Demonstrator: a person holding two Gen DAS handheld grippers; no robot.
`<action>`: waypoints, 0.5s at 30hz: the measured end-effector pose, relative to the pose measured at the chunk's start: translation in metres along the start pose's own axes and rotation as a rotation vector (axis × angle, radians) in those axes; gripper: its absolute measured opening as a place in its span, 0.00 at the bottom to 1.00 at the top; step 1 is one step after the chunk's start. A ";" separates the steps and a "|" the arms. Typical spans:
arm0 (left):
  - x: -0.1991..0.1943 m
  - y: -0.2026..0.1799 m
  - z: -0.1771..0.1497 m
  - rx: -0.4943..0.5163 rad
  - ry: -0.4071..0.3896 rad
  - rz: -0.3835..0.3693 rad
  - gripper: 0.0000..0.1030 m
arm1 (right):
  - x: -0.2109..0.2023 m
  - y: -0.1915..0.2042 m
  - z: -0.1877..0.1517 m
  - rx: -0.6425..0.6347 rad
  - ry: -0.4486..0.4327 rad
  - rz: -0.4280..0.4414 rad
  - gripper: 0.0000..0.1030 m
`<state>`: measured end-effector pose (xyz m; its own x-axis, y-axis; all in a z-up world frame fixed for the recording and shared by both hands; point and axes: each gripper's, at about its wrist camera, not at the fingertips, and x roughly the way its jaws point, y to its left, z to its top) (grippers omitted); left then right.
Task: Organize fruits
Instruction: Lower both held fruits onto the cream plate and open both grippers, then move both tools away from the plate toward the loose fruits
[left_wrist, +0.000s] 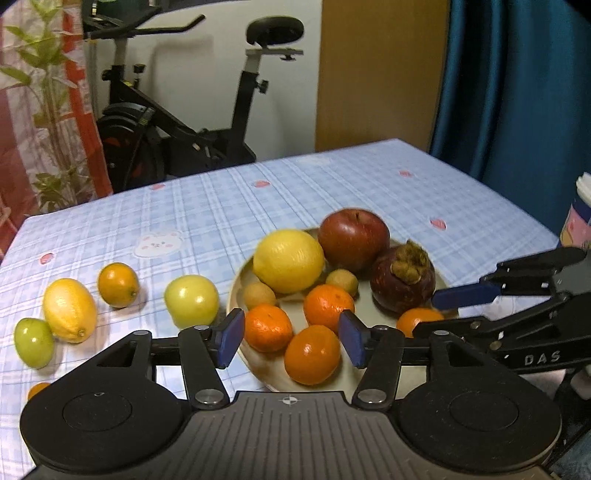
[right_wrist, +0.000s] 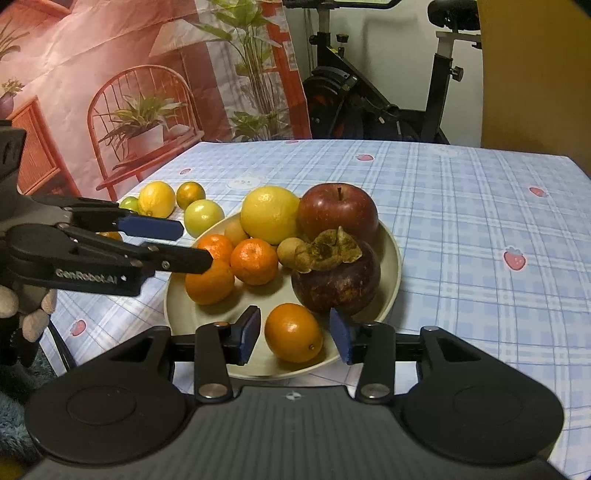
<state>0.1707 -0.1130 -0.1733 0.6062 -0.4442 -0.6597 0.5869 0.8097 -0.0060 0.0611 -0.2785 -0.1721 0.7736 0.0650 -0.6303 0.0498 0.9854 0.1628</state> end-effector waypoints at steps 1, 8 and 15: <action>-0.003 0.001 0.000 -0.015 -0.007 0.006 0.64 | 0.000 0.001 0.000 -0.002 0.000 0.000 0.44; -0.016 0.009 -0.003 -0.088 -0.033 0.048 0.68 | -0.003 0.006 0.003 -0.018 -0.011 -0.010 0.44; -0.028 0.018 -0.007 -0.136 -0.056 0.095 0.69 | -0.006 0.013 0.006 -0.038 -0.018 -0.013 0.44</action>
<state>0.1602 -0.0831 -0.1603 0.6865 -0.3810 -0.6193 0.4501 0.8916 -0.0496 0.0606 -0.2673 -0.1620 0.7841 0.0500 -0.6187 0.0362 0.9914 0.1260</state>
